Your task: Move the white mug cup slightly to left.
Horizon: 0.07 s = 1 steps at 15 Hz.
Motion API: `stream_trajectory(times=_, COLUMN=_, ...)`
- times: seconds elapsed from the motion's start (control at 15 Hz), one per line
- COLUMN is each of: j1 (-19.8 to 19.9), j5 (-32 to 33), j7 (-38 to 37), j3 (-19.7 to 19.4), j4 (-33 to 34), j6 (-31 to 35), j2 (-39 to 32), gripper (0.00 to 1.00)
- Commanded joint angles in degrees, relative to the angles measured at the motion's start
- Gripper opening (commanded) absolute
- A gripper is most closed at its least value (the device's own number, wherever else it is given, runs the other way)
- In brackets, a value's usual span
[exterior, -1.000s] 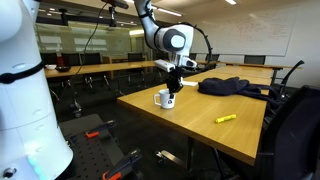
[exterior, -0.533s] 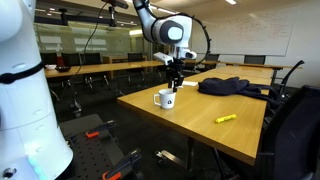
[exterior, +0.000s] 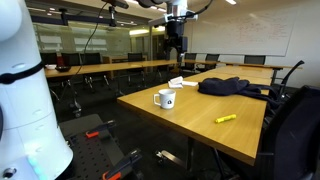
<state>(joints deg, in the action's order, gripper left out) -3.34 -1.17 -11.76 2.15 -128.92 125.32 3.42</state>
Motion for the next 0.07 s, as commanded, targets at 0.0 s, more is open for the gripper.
stream_trajectory(times=0.0, j1=0.2, j5=6.4, j7=0.3, j3=1.1, j4=-1.0, j6=-0.7, j2=3.6, gripper=1.00)
